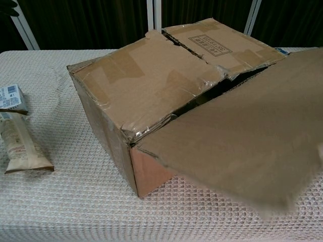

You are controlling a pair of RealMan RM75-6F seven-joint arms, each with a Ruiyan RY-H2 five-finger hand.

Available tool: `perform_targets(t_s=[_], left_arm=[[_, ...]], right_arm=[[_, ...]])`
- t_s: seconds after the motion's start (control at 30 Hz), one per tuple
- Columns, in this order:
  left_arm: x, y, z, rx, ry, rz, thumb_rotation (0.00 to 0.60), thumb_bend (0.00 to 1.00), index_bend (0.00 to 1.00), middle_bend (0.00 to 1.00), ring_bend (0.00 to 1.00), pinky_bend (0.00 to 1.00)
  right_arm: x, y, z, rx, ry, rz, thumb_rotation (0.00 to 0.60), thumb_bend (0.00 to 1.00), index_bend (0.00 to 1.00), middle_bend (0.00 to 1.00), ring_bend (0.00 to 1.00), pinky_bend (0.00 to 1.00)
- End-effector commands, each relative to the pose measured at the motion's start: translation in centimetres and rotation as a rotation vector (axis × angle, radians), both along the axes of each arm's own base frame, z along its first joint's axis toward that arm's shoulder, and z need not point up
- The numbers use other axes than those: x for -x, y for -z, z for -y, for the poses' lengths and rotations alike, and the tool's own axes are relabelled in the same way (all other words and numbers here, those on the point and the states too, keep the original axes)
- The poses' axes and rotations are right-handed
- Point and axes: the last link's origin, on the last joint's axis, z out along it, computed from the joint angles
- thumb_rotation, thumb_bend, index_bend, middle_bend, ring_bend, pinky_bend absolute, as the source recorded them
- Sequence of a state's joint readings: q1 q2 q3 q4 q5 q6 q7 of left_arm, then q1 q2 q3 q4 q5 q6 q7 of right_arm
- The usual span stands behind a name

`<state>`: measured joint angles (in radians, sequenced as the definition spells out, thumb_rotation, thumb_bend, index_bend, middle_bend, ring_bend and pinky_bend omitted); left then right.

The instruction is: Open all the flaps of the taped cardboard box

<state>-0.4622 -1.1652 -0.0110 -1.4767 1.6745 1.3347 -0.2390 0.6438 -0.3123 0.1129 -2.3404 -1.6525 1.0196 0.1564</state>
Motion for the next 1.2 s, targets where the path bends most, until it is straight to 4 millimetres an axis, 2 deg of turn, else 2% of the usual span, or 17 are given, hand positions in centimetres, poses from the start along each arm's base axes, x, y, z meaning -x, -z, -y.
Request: perform_targets(t_s=[0.03, 0.17, 0.33, 0.43, 0.53, 0.63, 0.73, 0.8, 0.87, 0.93, 1.13, 1.2], left_arm=[[-0.2, 0.0, 0.1, -0.001, 0.007, -0.002, 0.000, 0.04, 0.06, 0.09, 0.05, 0.16], [-0.6, 0.2, 0.2, 0.003, 0.020, -0.006, 0.000, 0.04, 0.06, 0.09, 0.05, 0.16], [-2.6, 0.7, 0.0, 0.012, 0.087, -0.037, 0.000, 0.04, 0.06, 0.09, 0.05, 0.16], [-5.2, 1.4, -0.3, 0.015, 0.161, -0.057, 0.000, 0.04, 0.06, 0.09, 0.05, 0.16], [-8.8, 2.2, -0.6, -0.004, 0.262, -0.073, 0.000, 0.04, 0.06, 0.09, 0.05, 0.16], [-12.9, 3.4, -1.4, -0.049, 0.360, -0.104, 0.000, 0.04, 0.06, 0.09, 0.05, 0.16], [-16.1, 4.4, -2.2, -0.081, 0.403, -0.116, 0.002, 0.04, 0.06, 0.09, 0.05, 0.16], [-18.3, 5.4, -2.6, -0.075, 0.427, -0.107, 0.074, 0.04, 0.05, 0.09, 0.05, 0.16], [-20.2, 6.4, -3.1, -0.104, 0.476, -0.142, 0.212, 0.04, 0.02, 0.09, 0.05, 0.16], [-21.5, 7.5, -3.4, -0.112, 0.501, -0.163, 0.293, 0.04, 0.01, 0.09, 0.05, 0.16], [-25.1, 10.9, -3.9, -0.143, 0.558, -0.187, 0.429, 0.04, 0.00, 0.09, 0.05, 0.16], [-25.6, 11.5, -4.3, -0.162, 0.554, -0.198, 0.442, 0.04, 0.00, 0.09, 0.05, 0.16]], right_arm=[[1.1, -1.5, 0.1, 0.056, 0.001, 0.044, 0.599, 0.75, 0.44, 0.58, 0.11, 0.00], [1.9, -1.9, 0.6, 0.077, 0.011, 0.089, 0.595, 0.74, 0.38, 0.52, 0.10, 0.00], [2.6, -2.4, 1.1, 0.115, 0.019, 0.148, 0.591, 0.73, 0.27, 0.31, 0.02, 0.00], [3.0, -2.8, 1.7, 0.146, 0.035, 0.194, 0.590, 0.73, 0.19, 0.19, 0.00, 0.00], [3.4, -3.1, 2.2, 0.169, 0.052, 0.251, 0.587, 0.73, 0.14, 0.12, 0.00, 0.00], [4.0, -3.5, 2.6, 0.182, 0.064, 0.305, 0.582, 0.72, 0.11, 0.07, 0.00, 0.00], [4.6, -3.6, 2.7, 0.182, 0.077, 0.325, 0.583, 0.71, 0.08, 0.05, 0.00, 0.00], [5.1, -3.7, 2.6, 0.185, 0.084, 0.329, 0.580, 0.72, 0.06, 0.03, 0.00, 0.00], [5.5, -3.7, 2.6, 0.187, 0.087, 0.331, 0.579, 0.72, 0.04, 0.02, 0.00, 0.00], [5.7, -3.7, 2.5, 0.185, 0.091, 0.332, 0.581, 0.72, 0.04, 0.02, 0.00, 0.00], [6.4, -3.4, 2.1, 0.176, 0.094, 0.327, 0.580, 0.72, 0.03, 0.01, 0.00, 0.00], [6.6, -3.3, 2.0, 0.173, 0.093, 0.326, 0.580, 0.72, 0.03, 0.01, 0.00, 0.00]])
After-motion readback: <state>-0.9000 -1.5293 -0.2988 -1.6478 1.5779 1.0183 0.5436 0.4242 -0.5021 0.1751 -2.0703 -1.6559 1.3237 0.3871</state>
